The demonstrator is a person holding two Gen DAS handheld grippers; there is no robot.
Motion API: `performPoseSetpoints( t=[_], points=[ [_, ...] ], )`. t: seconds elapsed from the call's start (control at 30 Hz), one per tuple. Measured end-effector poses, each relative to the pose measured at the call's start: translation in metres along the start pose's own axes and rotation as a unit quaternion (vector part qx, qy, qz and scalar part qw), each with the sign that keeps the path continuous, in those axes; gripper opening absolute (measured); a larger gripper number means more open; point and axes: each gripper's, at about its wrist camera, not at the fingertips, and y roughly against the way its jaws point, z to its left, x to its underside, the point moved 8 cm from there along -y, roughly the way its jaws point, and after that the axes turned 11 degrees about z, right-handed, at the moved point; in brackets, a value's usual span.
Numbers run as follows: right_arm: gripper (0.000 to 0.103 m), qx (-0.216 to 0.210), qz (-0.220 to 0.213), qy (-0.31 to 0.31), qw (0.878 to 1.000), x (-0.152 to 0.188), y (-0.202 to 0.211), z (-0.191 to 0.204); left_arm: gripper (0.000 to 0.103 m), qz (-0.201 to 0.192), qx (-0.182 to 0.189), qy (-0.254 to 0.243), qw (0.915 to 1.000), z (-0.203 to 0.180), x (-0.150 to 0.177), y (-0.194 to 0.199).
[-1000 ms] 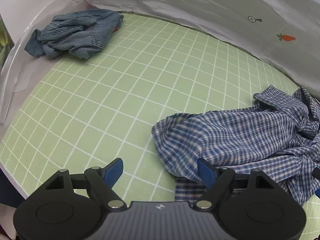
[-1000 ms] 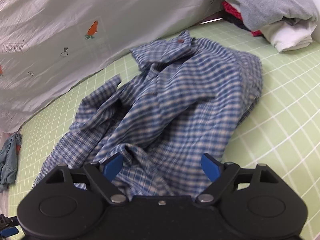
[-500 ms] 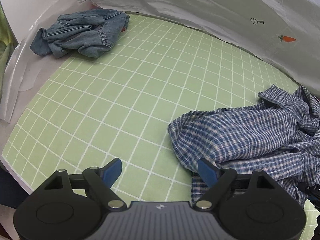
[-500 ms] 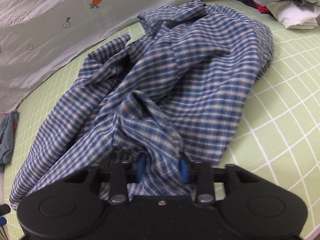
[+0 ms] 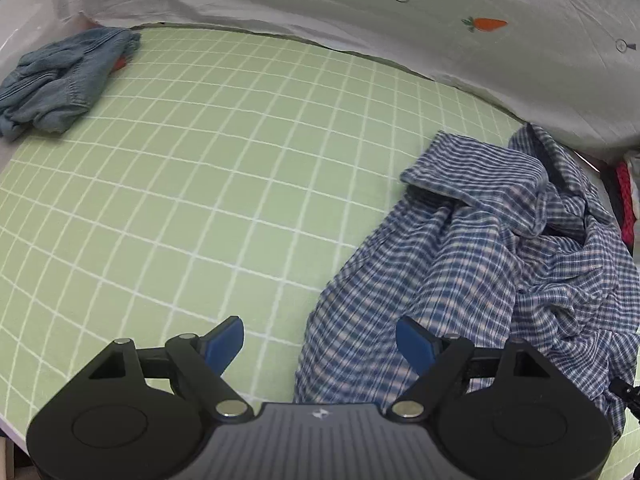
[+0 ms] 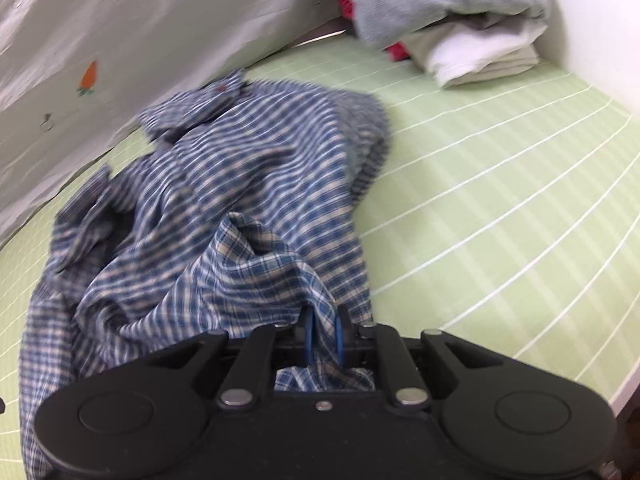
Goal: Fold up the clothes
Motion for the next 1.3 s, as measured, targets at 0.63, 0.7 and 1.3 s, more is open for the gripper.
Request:
performPoseSetpoints(
  t=[0.63, 0.7, 1.3],
  points=[
    [0.048, 0.006, -0.049, -0.106, 0.993, -0.112, -0.029, -0.086, 0.079, -0.010, 0.016, -0.135, 0.9906, -0.140, -0.073, -0.055],
    [0.049, -0.007, -0.044, -0.094, 0.995, -0.113, -0.033, -0.072, 0.062, 0.003, 0.029, -0.130, 0.9911, -0.143, -0.075, -0.063],
    [0.052, -0.006, -0.025, -0.057, 0.998, -0.081, -0.019, -0.051, 0.009, -0.060, -0.021, 0.110, 0.9919, 0.030, -0.091, -0.034]
  ],
)
